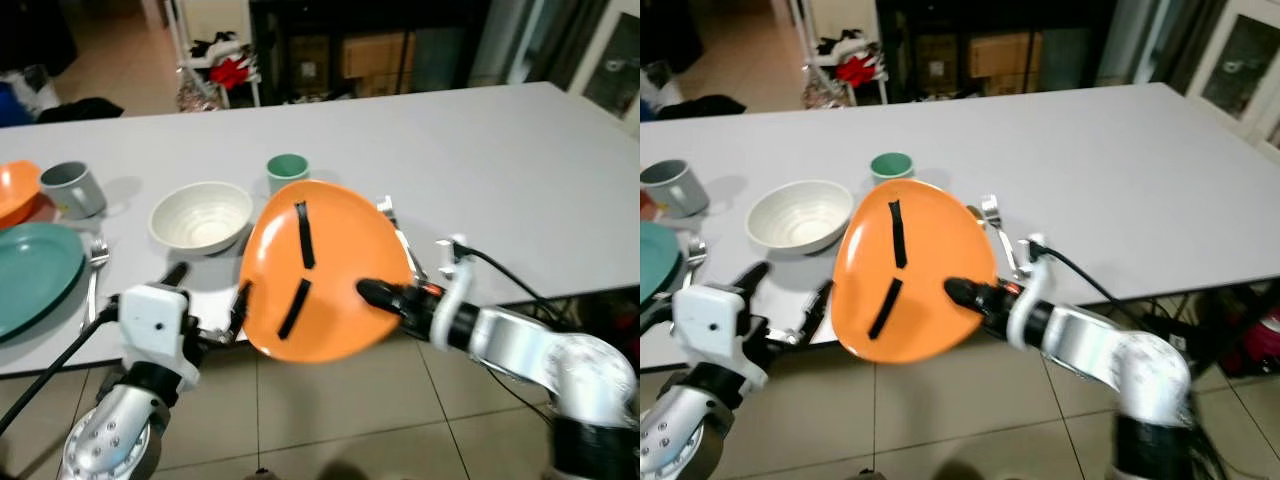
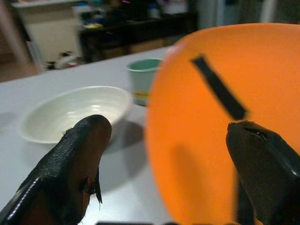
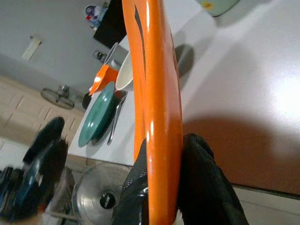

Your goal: Setting the table

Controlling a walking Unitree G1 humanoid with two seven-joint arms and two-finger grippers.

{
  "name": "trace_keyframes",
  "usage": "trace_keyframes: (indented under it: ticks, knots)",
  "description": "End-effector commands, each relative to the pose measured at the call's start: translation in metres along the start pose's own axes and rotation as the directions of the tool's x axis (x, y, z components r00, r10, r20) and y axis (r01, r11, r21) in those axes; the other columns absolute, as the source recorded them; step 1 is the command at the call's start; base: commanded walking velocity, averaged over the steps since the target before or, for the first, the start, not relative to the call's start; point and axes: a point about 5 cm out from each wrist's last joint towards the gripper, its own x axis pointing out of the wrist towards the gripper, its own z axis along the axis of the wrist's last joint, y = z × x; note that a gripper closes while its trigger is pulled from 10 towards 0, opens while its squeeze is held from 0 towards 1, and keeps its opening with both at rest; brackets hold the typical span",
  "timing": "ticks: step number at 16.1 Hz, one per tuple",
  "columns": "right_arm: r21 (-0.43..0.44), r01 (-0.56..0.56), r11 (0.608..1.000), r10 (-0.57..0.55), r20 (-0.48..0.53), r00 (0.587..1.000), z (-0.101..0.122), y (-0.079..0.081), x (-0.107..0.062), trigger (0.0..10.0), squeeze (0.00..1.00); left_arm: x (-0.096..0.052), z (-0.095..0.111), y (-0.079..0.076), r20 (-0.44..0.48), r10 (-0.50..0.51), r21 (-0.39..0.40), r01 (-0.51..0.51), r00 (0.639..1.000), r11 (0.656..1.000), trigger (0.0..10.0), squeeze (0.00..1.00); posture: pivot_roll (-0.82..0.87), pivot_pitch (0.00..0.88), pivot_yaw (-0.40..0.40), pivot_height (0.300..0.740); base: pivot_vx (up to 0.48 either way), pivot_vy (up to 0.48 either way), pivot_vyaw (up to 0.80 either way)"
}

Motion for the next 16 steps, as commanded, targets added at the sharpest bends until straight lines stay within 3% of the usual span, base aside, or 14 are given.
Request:
trace_keyframes:
  ticks: [1,5,11,12,13,14,15,16]
  knots:
    - [0.024,0.011,1.0,-0.012,0.014,1.0,0.006,0.0,0.005,10.0,0.0,0.001,-0.004,-0.004,-0.033,-0.07,-0.017,0.07,0.997,0.997,10.0,0.0,-0.08,0.016,0.076,0.74,0.0,0.0,0.0]
    - [0.161,0.062,0.985,-0.062,-0.002,0.998,0.007,-0.012,0.026,10.0,0.0,0.0,-0.003,-0.006,-0.049,-0.158,-0.029,0.157,0.986,0.987,10.0,0.0,-0.07,0.017,0.091,0.74,0.0,0.0,0.0]
    - [0.298,0.072,0.952,-0.069,-0.019,0.997,0.011,-0.016,0.047,10.0,0.0,0.001,0.001,-0.004,-0.055,-0.184,-0.033,0.182,0.981,0.983,10.0,0.0,-0.05,0.017,0.097,0.74,0.0,0.0,0.0]
    - [0.313,0.06,0.948,-0.052,-0.034,0.998,0.012,-0.014,0.051,10.0,0.24,0.0,0.001,-0.004,-0.057,-0.188,-0.035,0.186,0.981,0.982,10.0,0.0,-0.05,0.017,0.096,0.74,0.0,0.0,0.0]
    - [0.319,0.055,0.946,-0.045,-0.04,0.998,0.012,-0.013,0.052,10.0,0.24,0.0,0.001,-0.004,-0.058,-0.19,-0.036,0.188,0.98,0.982,10.0,0.0,-0.05,0.016,0.097,0.74,0.0,0.0,0.0]
    - [0.327,0.048,0.944,-0.033,-0.051,0.998,0.014,-0.011,0.056,10.0,0.64,0.0,0.001,-0.004,-0.06,-0.194,-0.037,0.192,0.979,0.981,10.0,0.0,-0.05,0.016,0.097,0.74,0.0,0.0,0.0]
    - [0.335,0.046,0.941,-0.028,-0.06,0.998,0.014,-0.01,0.058,10.0,0.87,0.0,0.001,-0.003,-0.062,-0.194,-0.037,0.192,0.979,0.981,10.0,0.0,-0.05,0.014,0.095,0.74,0.0,0.0,0.0]
    - [0.338,0.044,0.94,-0.025,-0.062,0.998,0.014,-0.009,0.059,10.0,0.92,0.0,0.001,-0.003,-0.063,-0.193,-0.037,0.191,0.979,0.981,10.0,0.0,-0.05,0.014,0.095,0.74,0.0,0.0,0.0]
